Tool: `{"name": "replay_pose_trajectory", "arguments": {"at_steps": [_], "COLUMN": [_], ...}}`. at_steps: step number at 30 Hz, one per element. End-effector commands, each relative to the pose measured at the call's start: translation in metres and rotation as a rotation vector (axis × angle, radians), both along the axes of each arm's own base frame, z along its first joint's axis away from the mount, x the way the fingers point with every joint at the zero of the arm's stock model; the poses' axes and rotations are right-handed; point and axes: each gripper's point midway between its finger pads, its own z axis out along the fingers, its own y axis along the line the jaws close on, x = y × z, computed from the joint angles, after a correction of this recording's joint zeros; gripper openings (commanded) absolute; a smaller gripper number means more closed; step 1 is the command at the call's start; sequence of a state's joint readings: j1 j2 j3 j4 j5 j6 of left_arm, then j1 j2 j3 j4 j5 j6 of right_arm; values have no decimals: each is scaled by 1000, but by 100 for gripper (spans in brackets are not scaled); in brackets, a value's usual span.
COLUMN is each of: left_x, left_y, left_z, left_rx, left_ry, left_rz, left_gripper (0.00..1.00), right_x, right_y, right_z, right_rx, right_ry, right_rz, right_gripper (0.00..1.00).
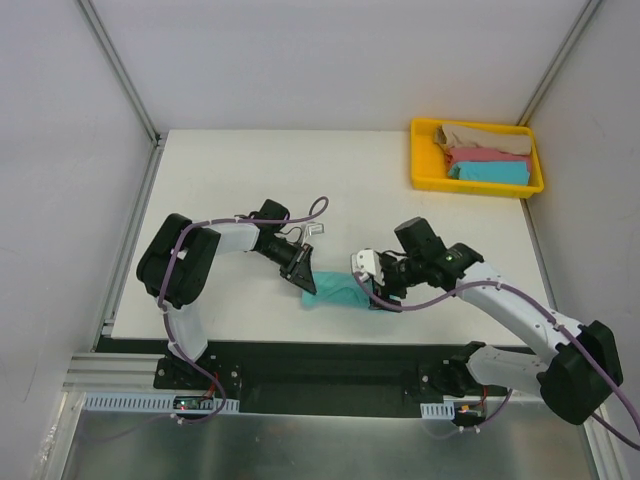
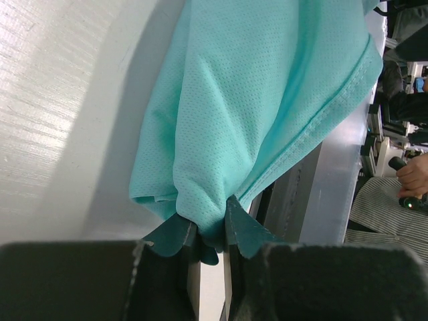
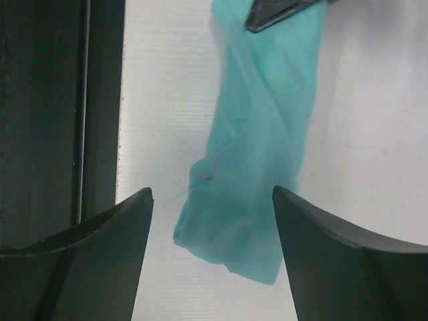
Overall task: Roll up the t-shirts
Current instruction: Roll the T-shirt to the center of the board.
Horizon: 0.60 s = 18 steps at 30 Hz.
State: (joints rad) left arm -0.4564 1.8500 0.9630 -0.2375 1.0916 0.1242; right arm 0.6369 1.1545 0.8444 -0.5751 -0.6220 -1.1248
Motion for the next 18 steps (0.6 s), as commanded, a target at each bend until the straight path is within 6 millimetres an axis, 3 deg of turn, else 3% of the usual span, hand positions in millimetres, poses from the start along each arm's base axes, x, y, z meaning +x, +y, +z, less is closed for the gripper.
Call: {"name": "replay_pose_trajectory", "arguments": {"at_steps": [1, 13, 14, 15, 18], "left_x": [4, 4, 3, 4, 5], "left_y": [-1, 0, 1, 0, 0], "left_z": [6, 3, 1, 2, 0], "left_rx": [-27, -14, -10, -10, -7], "left_ry": [-14, -4, -2, -3, -2], "left_rz": [-14, -11, -9, -9, -8], "left_gripper": [0, 0, 0, 0, 0], "right_x": [-7, -9, -9, -8, -12], "right_y": [-3, -18, -18, -19, -23], "right_z": [-14, -53, -53, -53, -52], "right_rx": [-58, -151, -151, -148, -141], "right_ry": [-160, -241, -256, -273, -319], "right_rz": [167, 258, 263, 269, 298], "right_gripper": [74, 61, 56, 39, 21]}}
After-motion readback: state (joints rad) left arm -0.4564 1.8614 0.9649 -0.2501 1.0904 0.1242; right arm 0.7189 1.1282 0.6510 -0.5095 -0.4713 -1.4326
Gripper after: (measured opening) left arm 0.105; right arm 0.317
